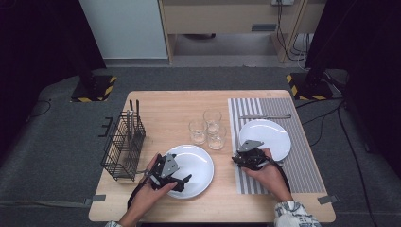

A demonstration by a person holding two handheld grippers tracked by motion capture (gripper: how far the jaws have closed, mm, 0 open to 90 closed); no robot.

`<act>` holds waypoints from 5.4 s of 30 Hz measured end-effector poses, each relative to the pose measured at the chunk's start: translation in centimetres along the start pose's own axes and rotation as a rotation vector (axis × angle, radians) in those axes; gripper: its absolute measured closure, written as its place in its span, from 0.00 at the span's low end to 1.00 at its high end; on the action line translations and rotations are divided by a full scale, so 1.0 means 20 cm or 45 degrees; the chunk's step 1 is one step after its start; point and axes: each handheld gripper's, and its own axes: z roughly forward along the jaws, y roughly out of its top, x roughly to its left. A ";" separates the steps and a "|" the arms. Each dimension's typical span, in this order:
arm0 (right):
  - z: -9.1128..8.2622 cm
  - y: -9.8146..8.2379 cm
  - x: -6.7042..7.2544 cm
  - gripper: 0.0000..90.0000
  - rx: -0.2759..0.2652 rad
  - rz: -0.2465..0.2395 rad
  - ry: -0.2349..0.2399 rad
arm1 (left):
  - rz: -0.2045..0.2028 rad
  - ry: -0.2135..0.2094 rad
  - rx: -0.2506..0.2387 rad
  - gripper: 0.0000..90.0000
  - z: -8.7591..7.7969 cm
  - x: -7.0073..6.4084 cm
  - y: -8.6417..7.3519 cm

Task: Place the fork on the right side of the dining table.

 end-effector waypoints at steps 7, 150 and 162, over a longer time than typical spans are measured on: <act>-0.03 -0.02 0.03 0.66 -0.017 0.038 0.025 | -0.004 0.001 -0.003 0.06 0.00 0.00 0.00; -0.37 -0.43 0.01 0.07 0.040 0.393 -0.347 | -0.010 0.011 -0.001 0.06 0.00 0.03 -0.01; -0.39 -0.46 -0.04 0.07 0.053 0.473 -0.368 | -0.006 0.009 -0.002 0.06 0.00 0.03 0.00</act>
